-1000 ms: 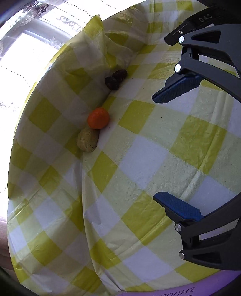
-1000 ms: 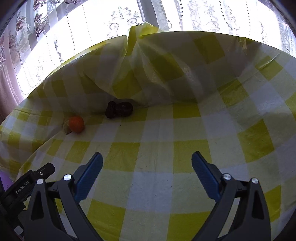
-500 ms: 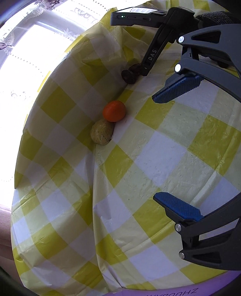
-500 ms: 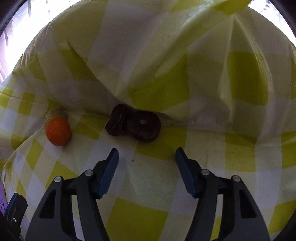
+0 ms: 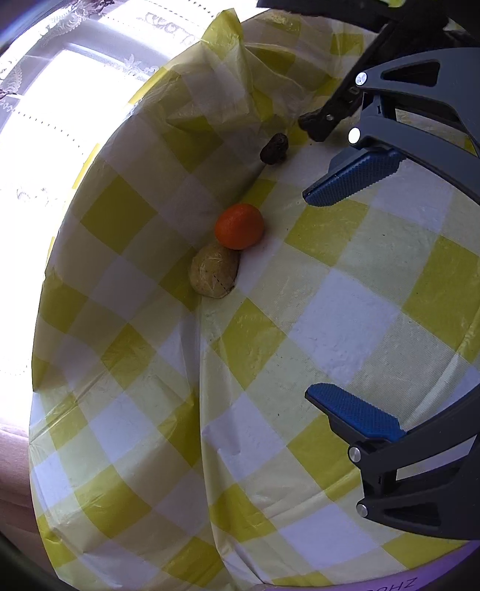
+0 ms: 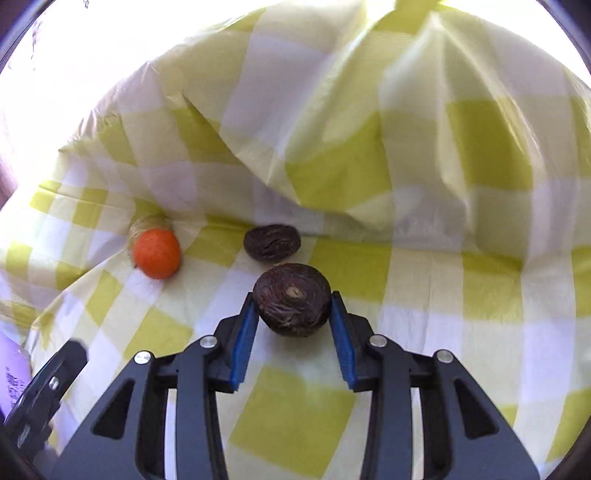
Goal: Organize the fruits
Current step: 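Grasp a dark brown fruit with the right tool while the left tool grasps an orange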
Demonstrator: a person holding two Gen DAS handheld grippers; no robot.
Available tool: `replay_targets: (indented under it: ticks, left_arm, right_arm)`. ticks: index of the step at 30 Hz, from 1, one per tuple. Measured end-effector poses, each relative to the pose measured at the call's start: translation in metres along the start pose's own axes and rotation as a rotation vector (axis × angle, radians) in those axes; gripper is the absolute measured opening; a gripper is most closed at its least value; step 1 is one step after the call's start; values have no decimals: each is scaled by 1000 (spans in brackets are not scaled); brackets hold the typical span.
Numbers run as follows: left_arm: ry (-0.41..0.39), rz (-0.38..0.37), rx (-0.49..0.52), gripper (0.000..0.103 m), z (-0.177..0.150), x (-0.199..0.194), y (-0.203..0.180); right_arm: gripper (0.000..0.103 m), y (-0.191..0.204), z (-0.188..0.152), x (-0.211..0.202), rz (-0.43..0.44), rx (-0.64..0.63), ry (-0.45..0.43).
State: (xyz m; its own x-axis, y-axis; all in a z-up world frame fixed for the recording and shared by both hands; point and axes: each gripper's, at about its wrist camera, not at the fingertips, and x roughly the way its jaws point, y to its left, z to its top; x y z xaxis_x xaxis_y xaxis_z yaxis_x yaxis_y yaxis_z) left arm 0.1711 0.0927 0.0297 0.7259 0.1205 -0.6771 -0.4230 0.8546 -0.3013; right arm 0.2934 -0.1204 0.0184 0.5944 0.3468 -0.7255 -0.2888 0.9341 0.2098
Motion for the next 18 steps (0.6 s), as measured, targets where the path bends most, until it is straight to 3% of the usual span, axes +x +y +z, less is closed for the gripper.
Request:
replay_targets:
  ticks: [8, 12, 15, 18]
  left_arm:
    - [49, 21, 60, 93, 28, 47, -37]
    - [128, 18, 89, 91, 42, 79, -55]
    - [144, 39, 120, 87, 48, 92, -67]
    - [133, 54, 131, 74, 50, 95, -71]
  right_arm:
    - [39, -18, -77, -74, 58, 146, -82]
    - [39, -22, -80, -78, 102, 197, -108]
    - [39, -30, -83, -81, 127, 216, -97]
    - [39, -27, -83, -79, 135, 201, -95]
